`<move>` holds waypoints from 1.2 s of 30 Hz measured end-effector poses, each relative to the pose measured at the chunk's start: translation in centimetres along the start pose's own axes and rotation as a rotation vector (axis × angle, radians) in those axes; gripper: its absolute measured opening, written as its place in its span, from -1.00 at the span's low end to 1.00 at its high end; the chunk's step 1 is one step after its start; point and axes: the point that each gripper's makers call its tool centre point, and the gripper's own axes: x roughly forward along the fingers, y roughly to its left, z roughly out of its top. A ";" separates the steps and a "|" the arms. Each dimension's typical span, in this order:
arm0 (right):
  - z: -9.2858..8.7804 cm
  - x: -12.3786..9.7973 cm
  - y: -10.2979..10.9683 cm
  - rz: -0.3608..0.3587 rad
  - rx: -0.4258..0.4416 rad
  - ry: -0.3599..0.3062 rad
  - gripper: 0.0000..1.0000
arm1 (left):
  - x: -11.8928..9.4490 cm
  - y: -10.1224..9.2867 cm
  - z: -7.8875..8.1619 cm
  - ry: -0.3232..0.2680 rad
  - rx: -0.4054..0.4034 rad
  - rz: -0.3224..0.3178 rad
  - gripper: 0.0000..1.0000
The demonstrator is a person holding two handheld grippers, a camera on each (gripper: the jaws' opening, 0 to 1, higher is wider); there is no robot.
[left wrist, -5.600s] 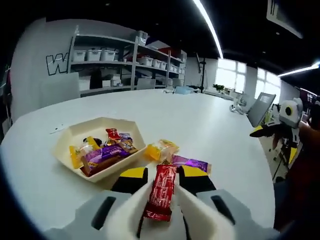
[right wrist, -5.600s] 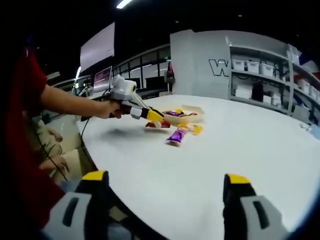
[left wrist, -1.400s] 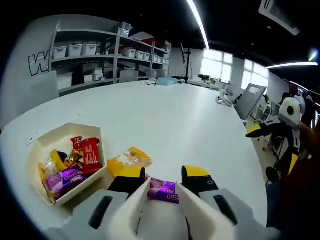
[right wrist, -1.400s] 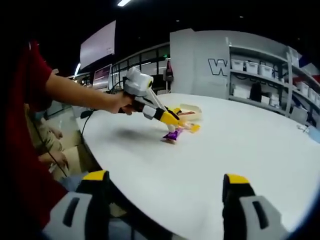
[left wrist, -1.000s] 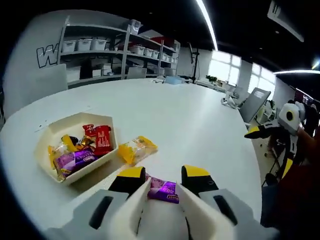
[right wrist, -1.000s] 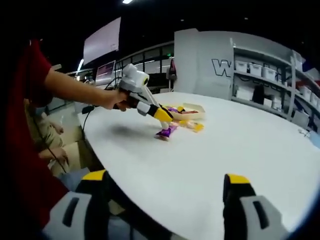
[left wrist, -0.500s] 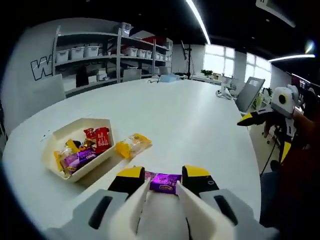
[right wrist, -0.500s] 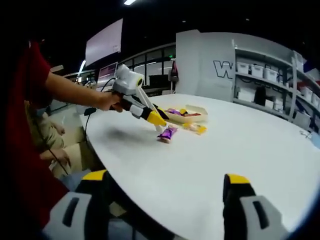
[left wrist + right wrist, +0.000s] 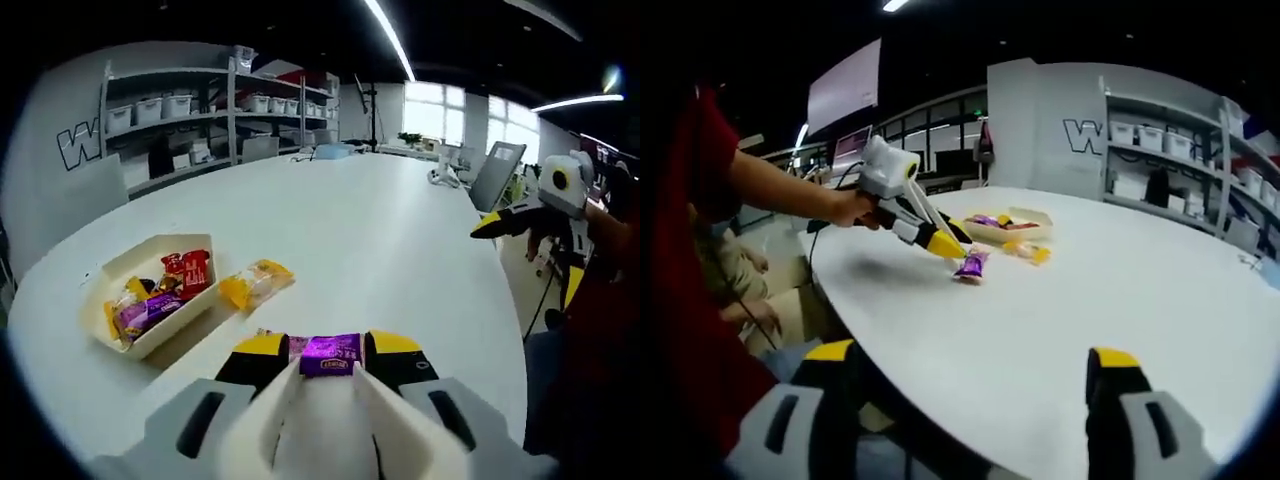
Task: Place the target food into the container with the food tongs after gripping and lifting it, then release it inside without dropping or visibly crushing the food.
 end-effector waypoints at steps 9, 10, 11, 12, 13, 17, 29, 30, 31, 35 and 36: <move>0.0 0.1 0.1 0.003 0.001 0.000 0.87 | 0.1 -0.5 0.9 -0.019 0.047 -0.006 -0.43; -0.1 0.1 0.1 0.003 0.002 0.005 0.87 | 0.1 -0.4 1.1 -0.026 0.051 -0.009 -0.43; -0.2 0.0 0.1 0.001 -0.001 0.006 0.87 | 0.1 -0.1 1.3 -0.027 0.052 -0.008 -0.43; -0.2 0.0 0.1 0.001 -0.001 0.005 0.87 | 0.2 0.2 1.3 -0.026 0.055 -0.004 -0.43; -0.2 0.0 0.2 0.003 0.005 0.005 0.87 | 0.2 0.7 1.3 -0.025 0.056 0.005 -0.43; -0.4 -0.1 0.1 0.002 0.004 0.015 0.86 | 0.2 2.6 1.3 -0.040 -0.037 0.018 -0.43; -0.3 -0.1 0.2 0.007 0.012 0.005 0.83 | 0.1 2.5 -0.8 -0.002 -0.066 -0.011 -0.42; -0.3 -0.1 0.2 0.009 0.012 0.007 0.83 | 0.0 2.4 -0.8 -0.003 -0.068 -0.014 -0.42; -0.3 -0.1 0.2 0.009 0.012 0.008 0.83 | -0.1 2.1 -0.9 -0.005 -0.074 -0.017 -0.42; -0.4 0.1 0.3 0.015 0.010 0.011 0.82 | -0.7 1.3 -1.0 0.000 -0.070 -0.025 -0.42; -0.4 0.2 0.3 0.017 0.007 0.014 0.82 | -0.9 1.0 -1.0 0.002 -0.071 -0.029 -0.42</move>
